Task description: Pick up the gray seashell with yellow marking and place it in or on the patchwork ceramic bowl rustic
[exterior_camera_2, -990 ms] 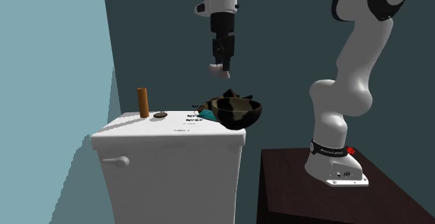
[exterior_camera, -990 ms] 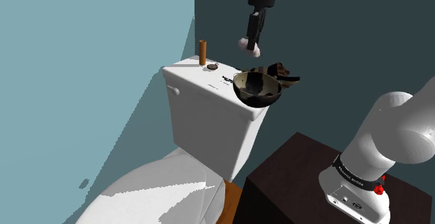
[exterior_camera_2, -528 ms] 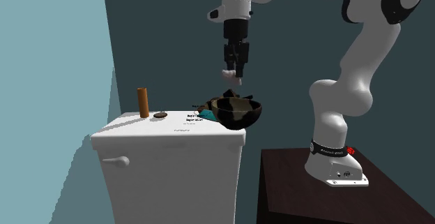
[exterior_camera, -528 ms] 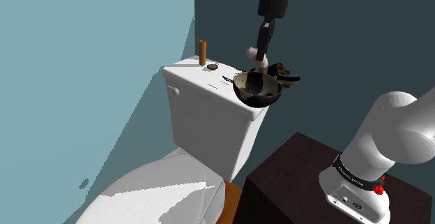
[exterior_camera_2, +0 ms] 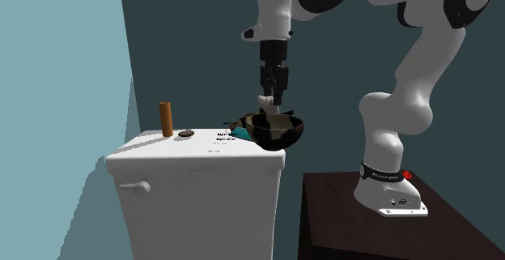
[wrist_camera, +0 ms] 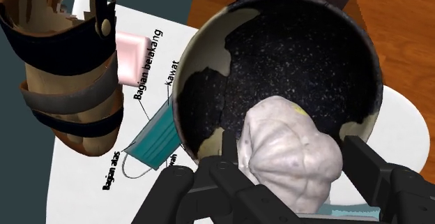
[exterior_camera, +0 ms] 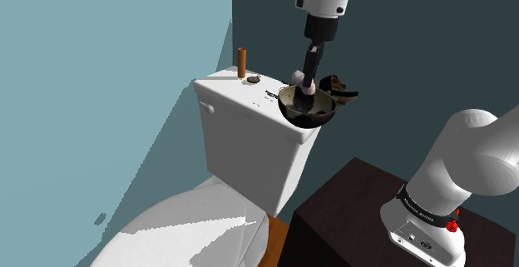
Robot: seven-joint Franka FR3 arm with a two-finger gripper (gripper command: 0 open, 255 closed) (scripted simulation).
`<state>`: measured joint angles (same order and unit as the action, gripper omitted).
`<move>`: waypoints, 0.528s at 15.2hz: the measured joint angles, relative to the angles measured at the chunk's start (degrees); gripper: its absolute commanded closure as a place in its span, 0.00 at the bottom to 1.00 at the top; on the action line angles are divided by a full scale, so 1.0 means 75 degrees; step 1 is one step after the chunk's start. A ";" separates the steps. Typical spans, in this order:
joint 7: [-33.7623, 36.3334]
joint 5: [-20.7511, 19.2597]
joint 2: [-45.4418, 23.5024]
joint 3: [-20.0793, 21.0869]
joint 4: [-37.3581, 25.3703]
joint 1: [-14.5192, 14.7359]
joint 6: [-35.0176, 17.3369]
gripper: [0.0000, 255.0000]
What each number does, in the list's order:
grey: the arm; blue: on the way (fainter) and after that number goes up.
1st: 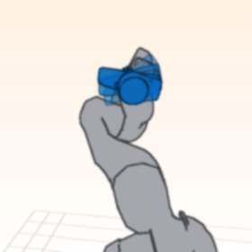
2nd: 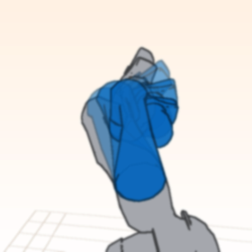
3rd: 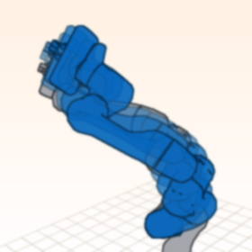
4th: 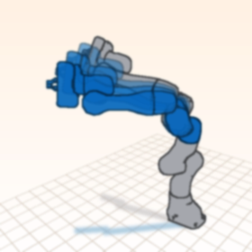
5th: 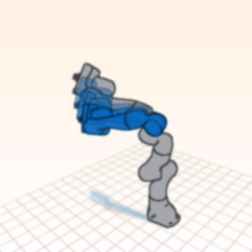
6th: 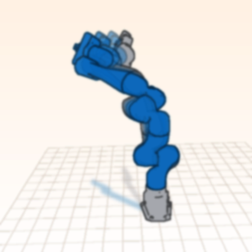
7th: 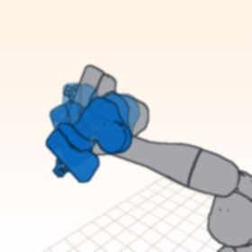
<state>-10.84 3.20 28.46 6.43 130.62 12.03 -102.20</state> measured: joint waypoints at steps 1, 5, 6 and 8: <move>0.0004 0.0006 0.0003 0.0008 0.0112 0.0004 -0.0108 1.00; -0.0003 0.0009 -0.0017 0.0013 0.0310 0.0005 -0.0328 1.00; -0.0002 0.0010 -0.0019 0.0015 0.0315 0.0005 -0.0336 1.00; 0.0000 0.0010 -0.0020 0.0016 0.0321 0.0006 -0.0344 1.00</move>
<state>-10.84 3.28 28.31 6.55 133.03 12.07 -104.78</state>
